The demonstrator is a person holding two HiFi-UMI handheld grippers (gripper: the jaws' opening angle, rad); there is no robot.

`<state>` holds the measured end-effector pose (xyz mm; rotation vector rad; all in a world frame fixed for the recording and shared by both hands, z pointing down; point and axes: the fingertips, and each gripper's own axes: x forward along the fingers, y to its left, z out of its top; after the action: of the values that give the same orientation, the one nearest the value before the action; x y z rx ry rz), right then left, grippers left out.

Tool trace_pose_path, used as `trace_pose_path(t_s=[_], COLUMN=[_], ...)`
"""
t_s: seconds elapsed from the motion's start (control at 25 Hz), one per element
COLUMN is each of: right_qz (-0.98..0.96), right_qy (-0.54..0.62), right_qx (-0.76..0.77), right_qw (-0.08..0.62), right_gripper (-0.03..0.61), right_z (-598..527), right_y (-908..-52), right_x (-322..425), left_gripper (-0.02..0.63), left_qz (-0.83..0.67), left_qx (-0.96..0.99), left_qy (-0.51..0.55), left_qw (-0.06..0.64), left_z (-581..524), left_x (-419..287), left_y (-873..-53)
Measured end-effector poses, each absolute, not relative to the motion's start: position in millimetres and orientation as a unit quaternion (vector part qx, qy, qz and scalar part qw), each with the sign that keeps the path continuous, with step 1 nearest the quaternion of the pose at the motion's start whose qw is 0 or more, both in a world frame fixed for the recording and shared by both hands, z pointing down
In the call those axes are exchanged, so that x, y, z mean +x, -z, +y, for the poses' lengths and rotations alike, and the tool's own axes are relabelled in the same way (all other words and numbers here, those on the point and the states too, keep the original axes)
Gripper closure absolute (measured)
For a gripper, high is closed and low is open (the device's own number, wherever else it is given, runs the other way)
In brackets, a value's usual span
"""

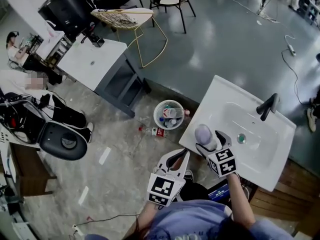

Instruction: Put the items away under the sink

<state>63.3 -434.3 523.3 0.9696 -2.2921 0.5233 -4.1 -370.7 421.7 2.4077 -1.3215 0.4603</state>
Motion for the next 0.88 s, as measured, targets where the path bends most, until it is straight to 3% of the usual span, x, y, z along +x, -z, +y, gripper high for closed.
trace_pose_path(t_s=[0.48,0.88], right_qz=[-0.844,-0.846], right_qy=[-0.175,-0.188], right_qx=[0.348,0.371], right_qw=[0.37,0.334], right_gripper=[0.161,0.163], right_z=[-443,-451], right_y=[-564,-565], right_x=[48,44], left_gripper=[0.595,0.595], left_qz=[-0.473,-0.481], left_qx=[0.845,0.838], left_qy=[-0.174,-0.177], left_qw=[0.182,0.187], left_z=[-375,-373], left_x=[-13,-27], left_y=[-430,-433])
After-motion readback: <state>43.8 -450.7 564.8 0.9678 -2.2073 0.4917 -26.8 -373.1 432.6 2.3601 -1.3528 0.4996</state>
